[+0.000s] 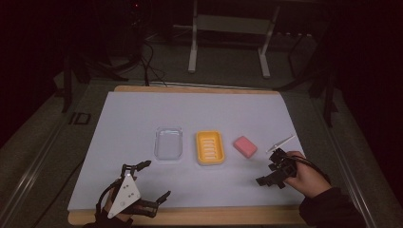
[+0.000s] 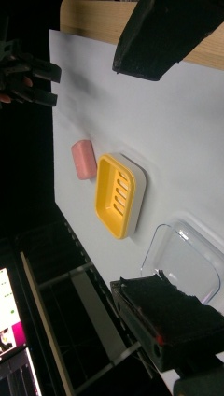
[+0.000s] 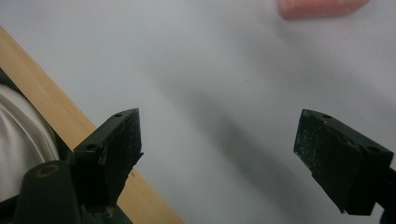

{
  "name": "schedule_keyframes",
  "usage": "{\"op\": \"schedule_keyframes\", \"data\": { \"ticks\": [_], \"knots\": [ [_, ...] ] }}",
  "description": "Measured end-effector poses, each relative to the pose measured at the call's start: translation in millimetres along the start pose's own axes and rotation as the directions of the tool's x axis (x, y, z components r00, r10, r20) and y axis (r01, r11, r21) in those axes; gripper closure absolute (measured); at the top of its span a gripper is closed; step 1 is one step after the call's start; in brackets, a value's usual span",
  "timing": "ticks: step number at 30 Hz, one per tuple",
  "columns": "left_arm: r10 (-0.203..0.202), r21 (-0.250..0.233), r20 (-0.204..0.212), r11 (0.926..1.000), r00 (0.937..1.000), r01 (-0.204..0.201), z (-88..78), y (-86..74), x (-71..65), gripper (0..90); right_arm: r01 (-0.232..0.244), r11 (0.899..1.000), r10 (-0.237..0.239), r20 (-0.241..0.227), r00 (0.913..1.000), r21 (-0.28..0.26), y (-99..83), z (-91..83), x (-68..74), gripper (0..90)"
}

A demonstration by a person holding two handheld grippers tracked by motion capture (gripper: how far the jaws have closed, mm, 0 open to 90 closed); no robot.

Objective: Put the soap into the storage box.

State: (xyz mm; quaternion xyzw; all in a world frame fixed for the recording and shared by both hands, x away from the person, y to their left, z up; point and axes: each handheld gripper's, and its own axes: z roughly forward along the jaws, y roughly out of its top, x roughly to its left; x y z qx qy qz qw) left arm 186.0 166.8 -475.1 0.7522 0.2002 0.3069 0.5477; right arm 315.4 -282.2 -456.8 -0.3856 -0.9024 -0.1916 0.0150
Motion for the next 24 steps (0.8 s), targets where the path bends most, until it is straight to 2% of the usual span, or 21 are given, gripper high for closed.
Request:
{"op": "schedule_keyframes", "data": {
  "ticks": [7, 13, 17, 20, 24],
  "knots": [
    [0.005, 0.003, 0.002, 1.0, 1.0, -0.005, 0.3, -0.1, -0.4, 0.7, 0.002, 0.993, -0.003, 0.009, 1.0, 0.115, 3.5, 1.0, -3.6, 15.3],
    [0.01, 0.003, 0.003, 0.9999, 0.9999, -0.01, 0.6, 0.0, -0.8, 0.7, -0.009, 0.976, 0.008, 0.007, 0.9999, 0.219, 8.2, 1.4, -8.1, 15.3],
    [0.008, 0.003, 0.003, 1.0, 1.0, -0.008, 0.7, -0.1, -0.7, 0.7, 0.012, 0.962, -0.02, 0.027, 0.9994, 0.272, 11.0, 2.0, -12.0, 15.3],
    [0.009, 0.003, 0.003, 1.0, 1.0, -0.009, 0.6, 0.0, -0.8, 0.7, 0.028, 0.959, -0.037, 0.029, 0.9989, 0.283, 12.3, 1.9, -13.2, 15.3],
    [0.009, 0.004, 0.003, 1.0, 1.0, -0.009, 0.6, 0.0, -0.7, 0.6, 0.042, 0.948, -0.054, 0.027, 0.9982, 0.315, 16.1, 1.9, -18.0, 15.4]
  ]
}}
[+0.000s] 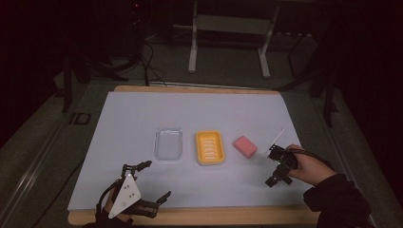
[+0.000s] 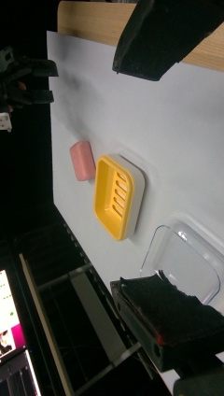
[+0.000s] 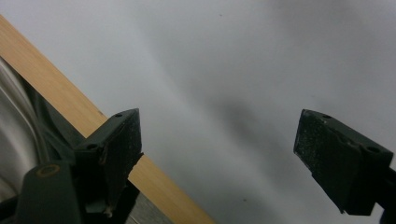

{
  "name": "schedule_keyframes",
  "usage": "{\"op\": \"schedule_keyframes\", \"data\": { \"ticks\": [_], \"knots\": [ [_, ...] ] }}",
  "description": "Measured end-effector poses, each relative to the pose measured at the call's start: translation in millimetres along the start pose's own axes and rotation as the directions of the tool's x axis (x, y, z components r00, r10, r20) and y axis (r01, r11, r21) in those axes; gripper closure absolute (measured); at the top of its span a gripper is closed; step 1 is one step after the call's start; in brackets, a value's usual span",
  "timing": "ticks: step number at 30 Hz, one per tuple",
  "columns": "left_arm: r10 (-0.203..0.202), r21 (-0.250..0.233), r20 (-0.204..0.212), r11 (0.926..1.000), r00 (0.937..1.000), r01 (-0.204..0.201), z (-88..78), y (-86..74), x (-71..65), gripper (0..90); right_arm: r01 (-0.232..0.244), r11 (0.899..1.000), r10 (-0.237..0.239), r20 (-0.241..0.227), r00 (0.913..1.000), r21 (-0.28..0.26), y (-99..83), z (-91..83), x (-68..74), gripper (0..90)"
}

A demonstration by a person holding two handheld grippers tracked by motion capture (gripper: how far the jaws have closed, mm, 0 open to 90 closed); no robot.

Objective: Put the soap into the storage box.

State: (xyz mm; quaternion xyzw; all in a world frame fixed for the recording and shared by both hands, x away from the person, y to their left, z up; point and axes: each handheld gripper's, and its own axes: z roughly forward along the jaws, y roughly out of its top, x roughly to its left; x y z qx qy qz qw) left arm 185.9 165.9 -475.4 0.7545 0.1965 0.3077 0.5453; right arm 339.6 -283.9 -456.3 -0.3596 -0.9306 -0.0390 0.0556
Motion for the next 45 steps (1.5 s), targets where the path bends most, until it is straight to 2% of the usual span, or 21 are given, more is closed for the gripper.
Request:
{"op": "schedule_keyframes", "data": {
  "ticks": [6, 20, 24, 26, 28, 32, 38, 42, 45],
  "knots": [
    [0.001, 0.001, 0.001, 1.0, 1.0, -0.001, 0.1, 0.0, -0.2, 0.7, 0.05, 0.998, -0.051, 0.042, 0.9978, 0.025, 5.1, -2.7, -6.0, 17.1],
    [0.001, 0.003, 0.005, 1.0, 1.0, -0.001, 0.4, -0.2, -0.2, 0.6, 0.063, 0.996, -0.066, 0.051, 0.9965, 0.056, 19.6, -2.8, -24.2, 17.0],
    [0.002, 0.001, 0.006, 1.0, 1.0, -0.002, -0.1, -0.1, -0.8, 0.7, 0.066, 0.997, -0.068, 0.056, 0.9961, 0.037, 25.2, -4.6, -26.3, 16.9],
    [0.002, 0.003, 0.007, 1.0, 1.0, -0.002, -0.1, -0.2, -0.8, 0.7, 0.091, 0.995, -0.093, 0.068, 0.9934, 0.033, 28.6, -5.3, -27.7, 16.9],
    [0.001, 0.002, 0.007, 1.0, 1.0, -0.001, -0.1, -0.2, -0.6, 0.7, 0.087, 0.996, -0.089, 0.065, 0.9939, 0.03, 32.6, -6.2, -27.4, 16.8],
    [0.002, 0.004, 0.009, 1.0, 1.0, -0.002, -0.1, -0.2, -0.7, 0.6, 0.109, 0.994, -0.11, 0.068, 0.9917, 0.009, 41.8, -7.2, -27.3, 16.8],
    [0.002, 0.006, 0.011, 1.0, 0.9999, -0.002, 0.2, -0.3, -0.5, 0.7, 0.109, 0.994, -0.107, 0.056, 0.9926, -0.027, 57.0, -7.2, -26.4, 16.8],
    [0.004, 0.006, 0.013, 1.0, 0.9999, -0.004, 0.4, -0.3, -0.8, 0.6, 0.125, 0.991, -0.123, 0.056, 0.9909, -0.04, 65.3, -5.6, -26.8, 15.8],
    [0.005, 0.007, 0.013, 1.0, 0.9999, -0.005, 0.5, -0.4, -0.8, 0.7, 0.115, 0.992, -0.112, 0.062, 0.9918, -0.05, 71.2, -4.7, -26.5, 14.7]
  ]
}}
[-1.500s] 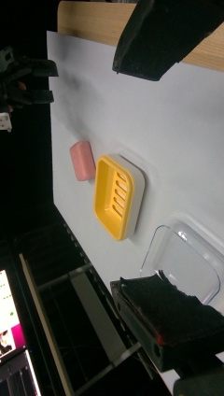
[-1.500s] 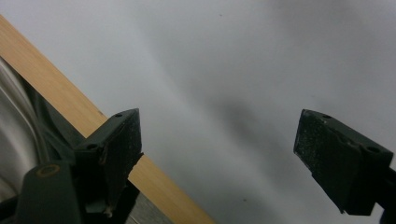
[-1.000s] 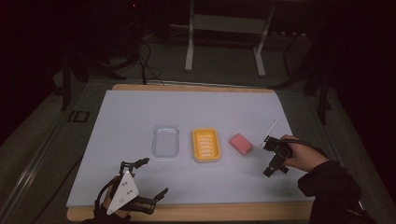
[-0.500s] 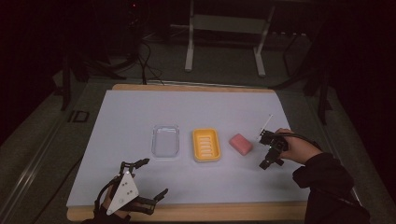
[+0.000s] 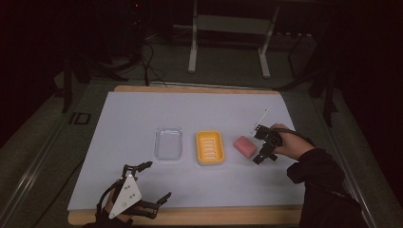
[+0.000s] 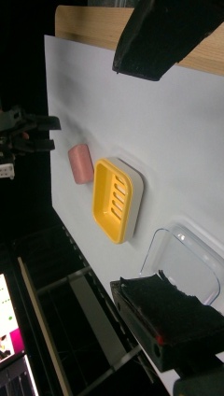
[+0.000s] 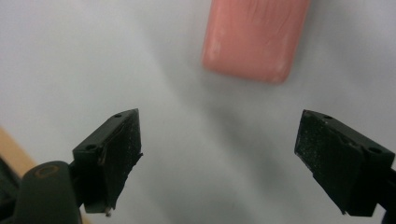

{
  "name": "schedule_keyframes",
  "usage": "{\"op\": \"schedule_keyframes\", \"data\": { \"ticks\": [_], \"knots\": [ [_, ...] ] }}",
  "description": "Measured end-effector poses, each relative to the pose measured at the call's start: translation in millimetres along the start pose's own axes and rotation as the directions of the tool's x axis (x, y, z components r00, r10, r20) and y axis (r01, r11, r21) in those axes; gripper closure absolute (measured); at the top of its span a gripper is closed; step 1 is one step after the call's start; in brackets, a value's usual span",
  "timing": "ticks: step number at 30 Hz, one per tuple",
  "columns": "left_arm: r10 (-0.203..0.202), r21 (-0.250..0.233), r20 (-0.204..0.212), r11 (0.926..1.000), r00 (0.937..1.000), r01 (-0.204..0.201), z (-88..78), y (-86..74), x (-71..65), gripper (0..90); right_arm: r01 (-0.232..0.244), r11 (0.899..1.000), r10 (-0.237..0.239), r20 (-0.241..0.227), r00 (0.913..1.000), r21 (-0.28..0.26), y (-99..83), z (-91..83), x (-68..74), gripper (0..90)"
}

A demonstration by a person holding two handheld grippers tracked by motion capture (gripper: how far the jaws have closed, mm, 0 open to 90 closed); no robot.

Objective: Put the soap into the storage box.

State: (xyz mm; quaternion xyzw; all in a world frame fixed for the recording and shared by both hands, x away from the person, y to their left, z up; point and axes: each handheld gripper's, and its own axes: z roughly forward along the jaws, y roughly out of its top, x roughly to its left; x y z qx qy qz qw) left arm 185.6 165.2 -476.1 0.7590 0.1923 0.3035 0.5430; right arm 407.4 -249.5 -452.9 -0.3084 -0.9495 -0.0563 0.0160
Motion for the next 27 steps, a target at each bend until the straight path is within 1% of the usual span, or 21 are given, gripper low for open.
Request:
{"op": "schedule_keyframes", "data": {
  "ticks": [2, 4, 9, 11, 13, 16, 18, 19, 21, 22, 24, 25, 27],
  "knots": [
    [0.002, 0.002, 0.001, 1.0, 1.0, -0.002, 0.1, -0.1, -0.1, 0.6, -0.018, 1.0, 0.017, -0.012, 0.9998, -0.018, 3.6, 0.6, -1.5, 14.0],
    [0.004, 0.003, 0.002, 1.0, 1.0, -0.004, 0.2, 0.0, -0.2, 0.7, -0.038, 0.998, 0.038, -0.014, 0.9992, -0.048, 7.4, 1.1, -2.6, 13.7],
    [0.009, 0.006, 0.003, 0.9999, 1.0, -0.009, 0.4, -0.1, -0.5, 0.6, -0.048, 0.995, 0.048, 0.003, 0.9988, -0.086, 16.3, 5.0, -5.8, 12.8],
    [0.01, 0.006, 0.003, 0.9999, 0.9999, -0.01, 0.5, -0.2, -0.8, 0.7, -0.042, 0.993, 0.043, 0.006, 0.999, -0.107, 19.3, 6.9, -7.1, 12.5],
    [0.012, 0.007, 0.004, 0.9999, 0.9999, -0.012, 0.6, -0.2, -0.9, 0.7, -0.039, 0.993, 0.04, 0.005, 0.9992, -0.113, 22.0, 9.2, -7.9, 12.5],
    [0.013, 0.008, 0.005, 0.9999, 0.9999, -0.013, 0.7, -0.2, -1.1, 0.7, -0.023, 0.993, 0.023, 0.007, 0.9997, -0.114, 26.0, 14.0, -9.0, 12.5],
    [0.014, 0.008, 0.006, 0.9999, 0.9999, -0.014, 0.8, -0.3, -1.2, 0.7, -0.026, 0.992, 0.027, 0.003, 0.9996, -0.123, 28.9, 17.6, -9.3, 12.6],
    [0.015, 0.009, 0.007, 0.9999, 0.9999, -0.015, 0.8, -0.3, -1.3, 0.7, -0.009, 0.991, 0.01, 0.01, 0.9999, -0.13, 30.1, 19.2, -10.2, 12.6],
    [0.016, 0.009, 0.008, 0.9998, 0.9998, -0.016, 0.8, -0.2, -1.5, 0.7, -0.015, 0.99, 0.018, 0.019, 0.9997, -0.14, 33.0, 22.2, -10.8, 12.6],
    [0.016, 0.009, 0.008, 0.9998, 0.9998, -0.016, 0.8, -0.3, -1.5, 0.7, -0.006, 0.989, 0.01, 0.027, 0.9996, -0.148, 34.1, 23.6, -11.5, 12.6],
    [0.016, 0.009, 0.008, 0.9998, 0.9998, -0.016, 0.8, -0.3, -1.5, 0.7, -0.006, 0.987, 0.012, 0.036, 0.9993, -0.161, 36.2, 26.4, -13.5, 13.4],
    [0.017, 0.009, 0.008, 0.9998, 0.9998, -0.017, 0.7, -0.3, -1.5, 0.7, -0.005, 0.987, 0.011, 0.039, 0.9992, -0.162, 37.0, 28.0, -14.8, 13.8],
    [0.016, 0.009, 0.009, 0.9998, 0.9998, -0.016, 0.6, -0.2, -1.5, 0.7, -0.016, 0.986, 0.022, 0.034, 0.9992, -0.167, 38.4, 31.2, -16.6, 14.4]
  ]
}}
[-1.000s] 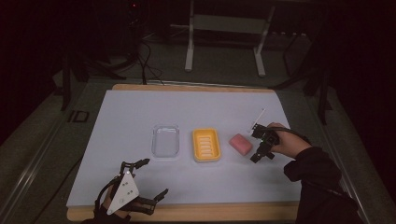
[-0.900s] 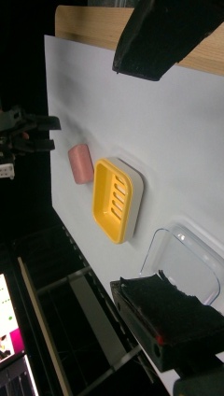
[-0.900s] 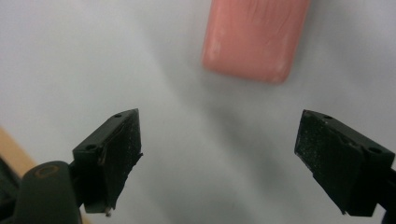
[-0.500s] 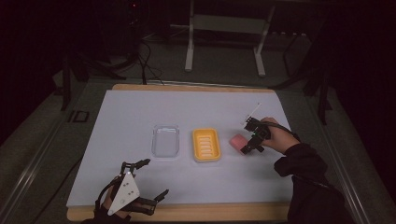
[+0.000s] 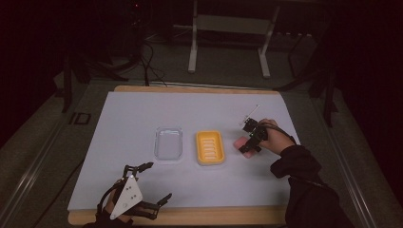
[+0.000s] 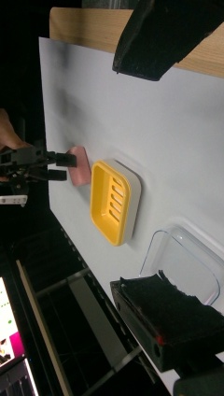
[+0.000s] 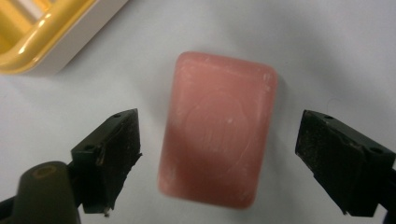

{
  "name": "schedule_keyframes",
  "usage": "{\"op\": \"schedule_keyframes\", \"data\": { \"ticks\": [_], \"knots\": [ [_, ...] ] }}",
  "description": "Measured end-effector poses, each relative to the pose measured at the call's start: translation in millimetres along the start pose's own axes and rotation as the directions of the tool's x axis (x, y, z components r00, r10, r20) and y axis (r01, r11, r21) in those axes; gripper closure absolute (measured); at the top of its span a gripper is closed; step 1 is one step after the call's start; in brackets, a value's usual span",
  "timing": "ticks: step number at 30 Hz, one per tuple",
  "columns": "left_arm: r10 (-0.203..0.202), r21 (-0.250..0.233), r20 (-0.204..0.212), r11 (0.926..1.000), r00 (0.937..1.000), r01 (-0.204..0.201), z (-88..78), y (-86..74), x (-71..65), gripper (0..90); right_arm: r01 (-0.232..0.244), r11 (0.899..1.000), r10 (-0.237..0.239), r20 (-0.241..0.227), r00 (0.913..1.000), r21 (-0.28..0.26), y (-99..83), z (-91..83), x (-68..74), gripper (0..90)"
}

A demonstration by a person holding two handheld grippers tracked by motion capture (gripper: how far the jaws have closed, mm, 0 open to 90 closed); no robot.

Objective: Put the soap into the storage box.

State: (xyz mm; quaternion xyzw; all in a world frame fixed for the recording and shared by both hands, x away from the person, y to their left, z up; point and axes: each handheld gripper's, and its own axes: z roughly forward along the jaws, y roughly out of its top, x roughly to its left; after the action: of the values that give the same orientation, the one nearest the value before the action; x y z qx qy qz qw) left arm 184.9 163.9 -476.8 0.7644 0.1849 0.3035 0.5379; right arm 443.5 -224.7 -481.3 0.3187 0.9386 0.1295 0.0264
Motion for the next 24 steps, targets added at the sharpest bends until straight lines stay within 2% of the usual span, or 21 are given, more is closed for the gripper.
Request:
{"op": "schedule_keyframes", "data": {
  "ticks": [8, 11, 14, 17, 19, 20, 22, 23, 24],
  "knots": [
    [0.003, 0.001, 0.003, 1.0, 1.0, -0.003, -0.1, 0.0, -0.4, 0.7, -0.004, 1.0, 0.004, 0.006, 1.0, 0.019, 0.8, 14.0, -4.4, 22.5],
    [0.004, 0.003, 0.003, 1.0, 1.0, -0.004, -0.1, 0.1, -0.6, 0.7, -0.016, 0.999, 0.016, -0.008, 0.9998, 0.029, 1.9, 17.0, -5.3, 25.4],
    [0.005, 0.004, 0.004, 1.0, 1.0, -0.005, -0.2, 0.1, -0.7, 0.7, -0.038, 0.997, 0.04, -0.026, 0.9989, 0.061, 3.1, 19.9, -5.0, 30.3],
    [0.005, 0.002, 0.005, 1.0, 1.0, -0.005, -0.2, 0.1, -0.8, 0.7, -0.043, 0.996, 0.043, 0.002, 0.9991, 0.078, 4.9, 19.9, -2.5, 33.9],
    [0.005, 0.001, 0.005, 1.0, 1.0, -0.005, 0.0, 0.1, -0.9, 0.7, -0.066, 0.993, 0.063, 0.035, 0.9974, 0.093, 6.3, 19.6, 0.4, 37.4],
    [0.005, 0.001, 0.005, 1.0, 1.0, -0.005, 0.0, 0.1, -0.9, 0.7, -0.101, 0.99, 0.097, 0.049, 0.9941, 0.099, 6.9, 19.6, 0.7, 37.5],
    [0.005, 0.001, 0.005, 1.0, 1.0, -0.005, -0.2, 0.2, -0.9, 0.6, -0.179, 0.978, 0.171, 0.075, 0.9824, 0.109, 7.2, 19.2, 0.8, 37.7],
    [0.005, 0.001, 0.005, 1.0, 1.0, -0.005, -0.2, 0.2, -0.8, 0.7, -0.22, 0.97, 0.211, 0.085, 0.9737, 0.108, 6.7, 19.0, 1.3, 37.7],
    [0.005, 0.001, 0.005, 1.0, 1.0, -0.005, -0.2, 0.2, -0.8, 0.7, -0.22, 0.97, 0.211, 0.085, 0.9737, 0.108, 6.7, 19.0, 1.3, 37.7]
  ]
}}
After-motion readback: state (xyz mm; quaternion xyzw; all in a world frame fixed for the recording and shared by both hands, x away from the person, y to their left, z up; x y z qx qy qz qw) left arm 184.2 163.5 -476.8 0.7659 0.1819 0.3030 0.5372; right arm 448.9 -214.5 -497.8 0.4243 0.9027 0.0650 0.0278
